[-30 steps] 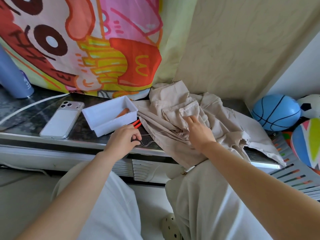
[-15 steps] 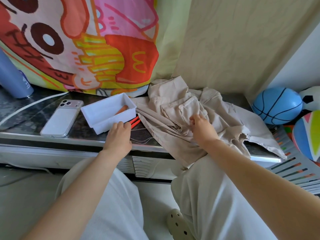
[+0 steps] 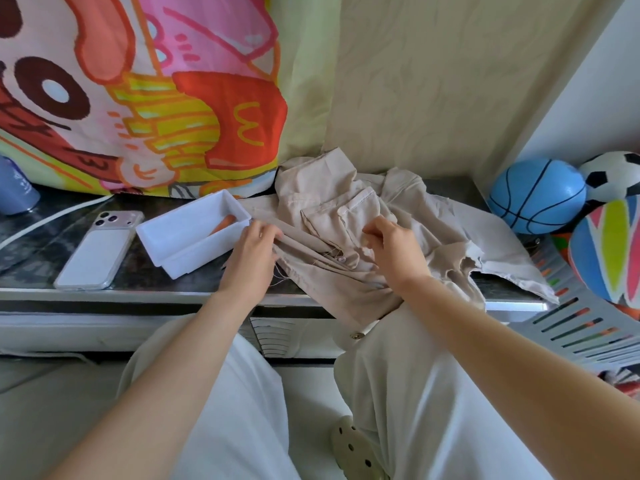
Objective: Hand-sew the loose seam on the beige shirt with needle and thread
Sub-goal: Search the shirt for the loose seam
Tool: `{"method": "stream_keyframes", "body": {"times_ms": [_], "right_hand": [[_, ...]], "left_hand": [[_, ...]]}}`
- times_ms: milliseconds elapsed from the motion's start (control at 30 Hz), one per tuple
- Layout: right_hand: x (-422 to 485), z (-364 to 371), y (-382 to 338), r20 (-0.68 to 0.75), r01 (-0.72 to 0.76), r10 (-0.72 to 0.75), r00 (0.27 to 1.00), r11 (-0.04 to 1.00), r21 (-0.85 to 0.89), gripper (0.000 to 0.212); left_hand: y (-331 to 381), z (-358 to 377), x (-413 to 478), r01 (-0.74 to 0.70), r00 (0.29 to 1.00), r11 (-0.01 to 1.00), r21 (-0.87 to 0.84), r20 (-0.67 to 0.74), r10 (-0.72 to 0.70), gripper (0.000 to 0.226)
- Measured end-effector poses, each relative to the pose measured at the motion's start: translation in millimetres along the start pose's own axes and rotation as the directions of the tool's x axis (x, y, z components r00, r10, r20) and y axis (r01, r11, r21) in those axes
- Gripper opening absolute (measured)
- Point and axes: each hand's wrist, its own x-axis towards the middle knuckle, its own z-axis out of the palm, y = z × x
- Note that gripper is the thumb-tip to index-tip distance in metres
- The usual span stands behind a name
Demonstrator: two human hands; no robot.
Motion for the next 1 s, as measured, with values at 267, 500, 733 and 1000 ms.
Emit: {"method": "stream_keyframes", "body": {"times_ms": [267,500,733,1000], "right_hand": [[-9.5,-4.2,6.1,0.006,0.035,-0.035,0.999,0.999,0.003,0.015],[-18.1,-8.1,5.7,0.11,0.144,-0.137,0.985,0.988,-0.058,0.017],[-17.4,-7.6,6.9,0.044,0.086,-0.088,0.995,0.996,0.036,0.015],[-4.9,-12.2,16.3,-0.102,-0.251,0.258,0.961,0.965,0.077,0.018]], "left_hand": [[47.4,9.0,8.6,0.015,1.0,0.964,-0.266,0.027,-0.008,0.027],[79.9,19.4,16.1,-0.025,0.977,0.978,-0.209,0.201,0.069,0.031],[81.8,21.3,28.4,-0.095,0.982,0.977,-0.189,0.14,0.123,0.015],[54.1,13.6,25.7,0.009,0.995,0.992,-0.125,-0.098,-0.022,0.024]]}}
